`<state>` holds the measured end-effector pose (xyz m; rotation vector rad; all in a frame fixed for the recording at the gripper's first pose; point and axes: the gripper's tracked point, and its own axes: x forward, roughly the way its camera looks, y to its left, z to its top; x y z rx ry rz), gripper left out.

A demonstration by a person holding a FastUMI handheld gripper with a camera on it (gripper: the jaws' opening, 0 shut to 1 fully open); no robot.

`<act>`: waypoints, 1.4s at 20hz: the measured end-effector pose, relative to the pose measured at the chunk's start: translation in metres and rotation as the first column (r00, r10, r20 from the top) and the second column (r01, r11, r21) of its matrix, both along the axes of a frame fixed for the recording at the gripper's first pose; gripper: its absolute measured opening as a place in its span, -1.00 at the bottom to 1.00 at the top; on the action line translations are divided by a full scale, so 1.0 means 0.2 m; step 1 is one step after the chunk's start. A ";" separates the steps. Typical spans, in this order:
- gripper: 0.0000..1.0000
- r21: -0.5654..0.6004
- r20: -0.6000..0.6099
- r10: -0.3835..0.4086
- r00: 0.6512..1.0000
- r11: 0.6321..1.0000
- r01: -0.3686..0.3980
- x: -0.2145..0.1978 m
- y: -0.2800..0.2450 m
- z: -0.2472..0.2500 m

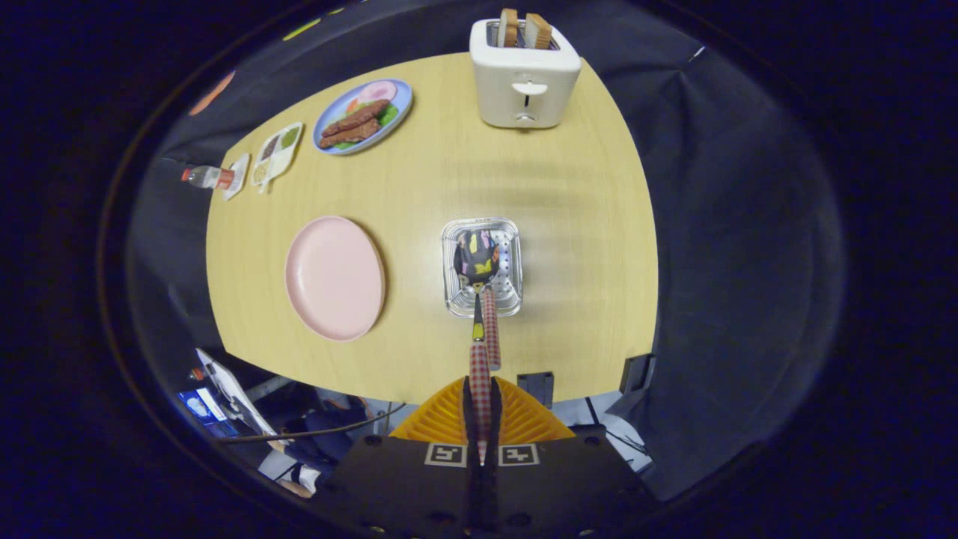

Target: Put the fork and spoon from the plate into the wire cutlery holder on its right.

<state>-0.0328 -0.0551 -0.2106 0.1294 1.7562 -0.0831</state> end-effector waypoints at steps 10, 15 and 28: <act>-0.99 0.000 -0.171 -0.052 0.984 0.999 0.053 0.06 0.00 -0.12; -0.93 0.028 -0.199 -0.046 0.979 0.998 0.052 0.11 0.04 -0.15; 0.76 0.076 0.426 -0.017 0.905 0.997 -0.017 0.58 0.15 0.09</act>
